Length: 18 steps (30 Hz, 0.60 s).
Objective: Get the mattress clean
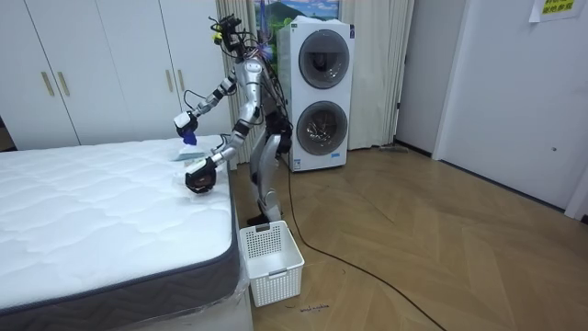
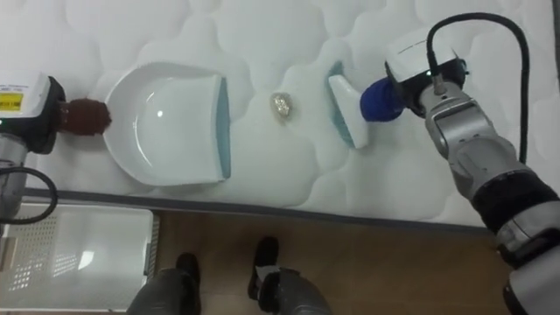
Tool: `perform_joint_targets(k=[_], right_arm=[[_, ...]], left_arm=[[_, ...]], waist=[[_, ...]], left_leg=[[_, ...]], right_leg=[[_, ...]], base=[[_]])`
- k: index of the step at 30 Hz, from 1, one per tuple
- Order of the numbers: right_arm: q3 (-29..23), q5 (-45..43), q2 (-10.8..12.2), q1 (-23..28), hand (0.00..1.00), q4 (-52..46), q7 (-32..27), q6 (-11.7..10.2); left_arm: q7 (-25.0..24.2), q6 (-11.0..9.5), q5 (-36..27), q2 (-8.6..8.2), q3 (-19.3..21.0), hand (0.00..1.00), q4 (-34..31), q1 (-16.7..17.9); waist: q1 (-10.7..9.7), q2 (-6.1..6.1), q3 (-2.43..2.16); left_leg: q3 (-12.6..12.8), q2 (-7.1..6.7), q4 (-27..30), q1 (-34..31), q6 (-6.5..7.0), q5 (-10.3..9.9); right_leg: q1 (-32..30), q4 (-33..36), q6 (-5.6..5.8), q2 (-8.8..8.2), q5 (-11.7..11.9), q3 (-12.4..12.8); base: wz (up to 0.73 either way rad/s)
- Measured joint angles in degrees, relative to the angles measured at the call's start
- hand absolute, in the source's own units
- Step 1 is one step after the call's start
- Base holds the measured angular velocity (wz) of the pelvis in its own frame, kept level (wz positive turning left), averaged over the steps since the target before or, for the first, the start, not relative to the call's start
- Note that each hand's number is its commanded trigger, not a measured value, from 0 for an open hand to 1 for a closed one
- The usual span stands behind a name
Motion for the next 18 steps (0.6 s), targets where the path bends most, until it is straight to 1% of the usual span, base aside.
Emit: perform_joint_targets(k=[1,2,4,6,10,12,13,15,16,18], right_arm=[[0.0,0.26,0.46,0.1,1.0,-0.29,0.04,-0.03],[-0.01,1.3,1.64,0.26,1.0,-0.92,0.19,-0.08],[-0.04,2.79,2.38,0.42,1.0,-3.23,0.31,-0.5],[-0.12,4.05,2.99,0.54,1.0,-5.99,0.29,-1.91],[-0.14,4.6,4.72,0.55,1.0,-9.11,0.28,-3.28],[-0.02,8.57,5.57,0.57,1.0,-9.81,0.33,-4.95],[-0.02,9.68,5.96,0.56,1.0,-9.83,0.34,-5.04],[-0.02,14.25,7.55,0.57,1.0,-9.86,0.54,-5.91],[-0.02,15.01,7.88,0.58,1.0,-9.87,0.61,-6.33],[-0.03,17.08,8.93,0.72,1.0,-9.98,1.17,-8.0]], left_arm=[[0.0,0.0,-0.02,-0.08,0.02,1.0,-0.04,0.22],[0.0,-0.02,-0.02,-0.12,0.04,1.0,-0.24,0.93],[0.02,-0.09,-0.01,-0.22,0.01,1.0,-0.39,1.18],[0.02,-0.25,0.12,-0.5,-0.04,1.0,-0.39,1.42],[0.03,-0.5,0.71,-0.68,0.0,1.0,-0.48,2.31],[0.22,-0.52,0.66,-0.85,-0.8,1.0,-0.48,2.5],[0.33,-0.54,0.68,-0.87,-1.01,1.0,-0.48,2.52],[0.79,-0.5,0.85,-1.69,-1.03,1.0,-0.37,2.58],[0.89,-0.48,0.95,-1.97,-1.03,1.0,-0.37,2.64],[0.94,-0.47,2.02,-2.99,-1.03,1.0,-0.25,2.94]], waist=[[0.01,0.0,0.0],[0.05,-0.02,-0.04],[0.19,-0.03,-0.06],[0.46,0.0,-0.08],[0.52,0.31,-0.31],[0.8,0.63,-0.52],[0.9,0.68,-0.54],[1.42,1.06,-0.73],[1.56,1.19,-0.74],[1.92,1.68,-0.95]], left_leg=[[0.0,0.0,0.0,0.18,0.0,0.0],[0.0,-0.02,-0.02,0.62,0.0,0.0],[0.0,-0.14,-0.07,0.7,0.0,0.0],[-0.02,-0.2,0.14,0.66,0.01,0.01],[-0.24,-0.15,0.76,0.48,0.02,0.01],[-0.68,-0.14,1.04,0.4,0.02,0.01],[-0.71,-0.14,1.09,0.4,0.02,0.01],[-0.79,-0.29,1.11,0.45,0.02,0.01],[-0.79,-0.38,1.14,0.52,0.02,0.01],[-0.88,-0.9,1.11,0.71,0.03,0.02]], right_leg=[[0.17,0.0,0.0,0.01,0.0,-0.01],[0.59,0.02,0.0,0.02,0.0,0.08],[0.54,0.21,0.0,0.04,0.0,0.15],[0.47,0.52,0.0,-0.07,-0.01,0.0],[0.49,0.75,-0.01,-0.08,-0.01,-0.12],[0.63,0.95,-0.02,-0.17,-0.01,-0.52],[0.63,1.03,-0.02,-0.15,-0.01,-0.41],[0.41,1.6,-0.03,-0.28,-0.04,-0.21],[0.35,1.93,-0.04,-0.42,-0.11,-0.22],[0.27,2.78,-0.08,-1.02,-0.78,-0.2]], base=[[0.0],[0.0],[0.02],[0.02],[0.01],[0.04],[0.0],[0.0],[0.05],[0.11]])
